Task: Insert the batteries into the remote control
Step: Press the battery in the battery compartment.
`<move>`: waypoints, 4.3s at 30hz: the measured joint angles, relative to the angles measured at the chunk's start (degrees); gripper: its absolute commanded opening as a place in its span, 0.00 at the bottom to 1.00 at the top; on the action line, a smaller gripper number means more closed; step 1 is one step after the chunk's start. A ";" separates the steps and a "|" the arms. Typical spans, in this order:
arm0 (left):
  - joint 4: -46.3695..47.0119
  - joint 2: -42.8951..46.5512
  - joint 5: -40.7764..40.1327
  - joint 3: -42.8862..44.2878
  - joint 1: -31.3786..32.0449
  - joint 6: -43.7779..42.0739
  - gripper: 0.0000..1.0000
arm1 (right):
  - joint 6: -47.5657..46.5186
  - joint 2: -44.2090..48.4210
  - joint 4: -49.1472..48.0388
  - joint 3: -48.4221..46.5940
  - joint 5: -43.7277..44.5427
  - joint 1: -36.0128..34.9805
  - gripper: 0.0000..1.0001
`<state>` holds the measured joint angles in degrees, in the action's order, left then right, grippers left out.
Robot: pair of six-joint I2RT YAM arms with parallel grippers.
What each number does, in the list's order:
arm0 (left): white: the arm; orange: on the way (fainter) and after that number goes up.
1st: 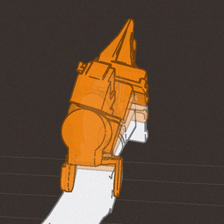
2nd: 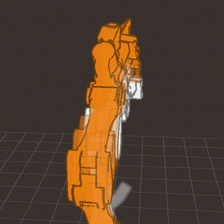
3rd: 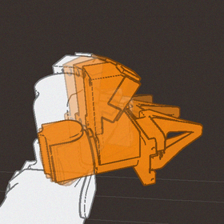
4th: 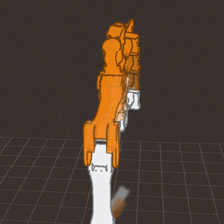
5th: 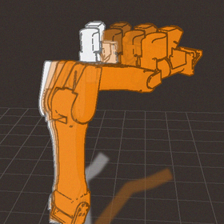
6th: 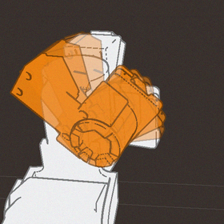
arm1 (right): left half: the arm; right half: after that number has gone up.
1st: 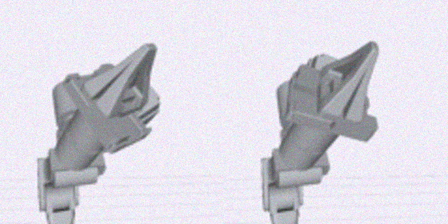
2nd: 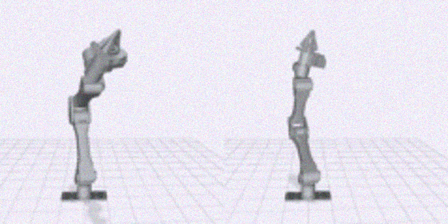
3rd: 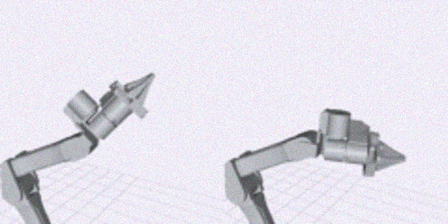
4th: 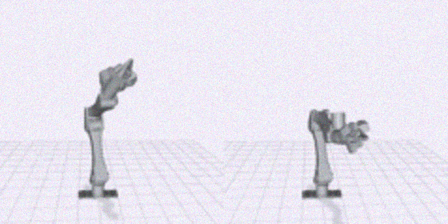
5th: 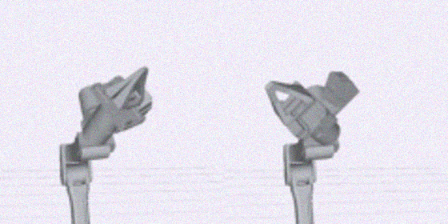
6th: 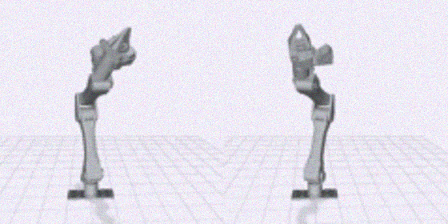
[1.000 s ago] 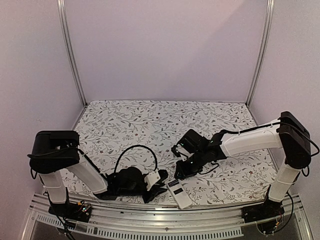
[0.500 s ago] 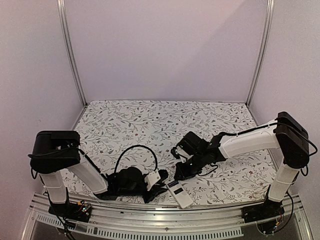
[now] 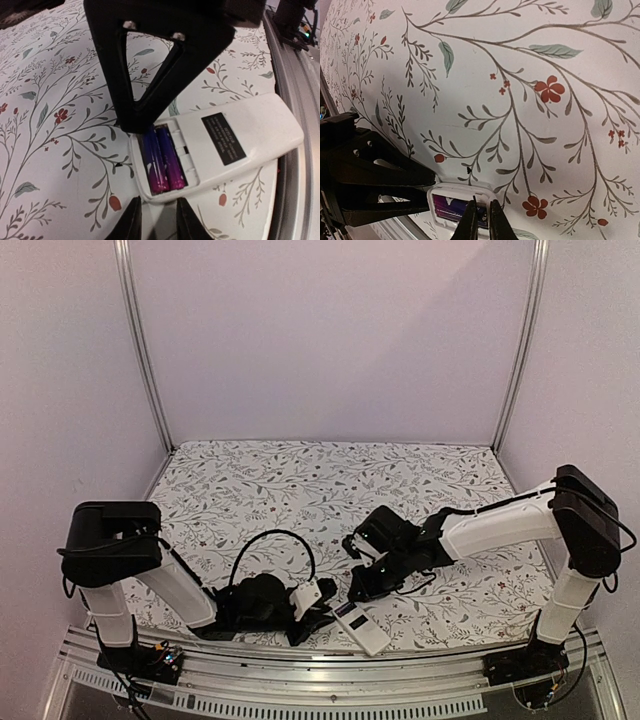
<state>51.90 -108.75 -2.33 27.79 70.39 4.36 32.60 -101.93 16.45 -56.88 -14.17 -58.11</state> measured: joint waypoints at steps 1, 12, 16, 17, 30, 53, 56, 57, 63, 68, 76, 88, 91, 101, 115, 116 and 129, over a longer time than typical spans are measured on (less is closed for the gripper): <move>0.00 0.00 -0.04 0.00 0.00 0.00 0.23 | 0.11 0.09 -0.09 0.22 0.02 -0.02 0.08; 0.00 0.00 0.09 0.02 0.04 0.13 0.22 | 4.11 2.25 -5.31 4.26 2.64 -1.62 0.07; -0.02 0.00 0.37 0.02 0.11 0.13 0.22 | 5.44 2.25 -6.82 4.74 5.55 -2.80 0.05; -0.02 0.00 0.42 0.02 0.13 0.13 0.22 | 5.81 2.25 -7.21 4.87 6.47 -3.17 0.05; -0.02 0.02 0.90 0.02 0.50 0.11 0.22 | 9.01 0.83 -10.25 5.20 14.67 -6.88 0.02; -0.04 0.02 0.15 0.02 0.48 0.13 0.20 | 3.13 0.22 -2.38 0.81 13.42 -6.49 0.23; -0.07 0.02 -0.26 0.02 0.46 0.13 0.19 | 2.21 0.24 -1.68 0.17 12.17 -5.88 0.29; -0.07 0.02 -0.48 0.02 0.46 0.13 0.19 | 1.81 0.33 -1.64 0.02 11.91 -5.60 0.30; -0.09 0.02 -1.25 0.02 0.42 0.15 0.19 | 0.70 1.86 -1.29 -0.15 10.84 -4.33 0.29; -0.09 0.02 -1.38 0.02 0.42 0.15 0.19 | 0.85 2.27 -0.46 -0.15 10.58 -4.07 0.18; -0.11 0.02 -1.38 0.02 0.42 0.15 0.19 | 1.44 3.32 2.21 0.59 10.64 -4.09 0.16; -0.11 0.02 -1.38 0.02 0.42 0.15 0.19 | 2.32 3.96 2.84 1.36 10.58 -4.20 0.15; -0.11 0.02 -1.38 0.02 0.42 0.15 0.19 | 2.29 3.91 2.82 1.33 10.58 -4.20 0.14; -0.11 0.02 -1.38 0.02 0.42 0.15 0.19 | 2.19 2.84 2.45 0.98 9.64 -4.20 0.12; -0.11 0.02 -1.38 0.02 0.42 0.15 0.20 | 2.32 2.40 1.53 0.94 8.11 -4.46 0.06; -0.09 0.02 -1.36 0.02 0.42 0.15 0.20 | 2.40 2.40 1.44 1.01 8.07 -4.52 0.06; -0.09 0.02 -1.14 0.02 0.42 0.13 0.20 | 3.69 2.21 -1.62 2.27 8.28 -4.61 0.02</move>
<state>51.81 -108.73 -3.46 27.81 70.81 4.49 36.29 -99.72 14.83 -54.61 -5.89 -62.72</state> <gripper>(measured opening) 0.197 0.029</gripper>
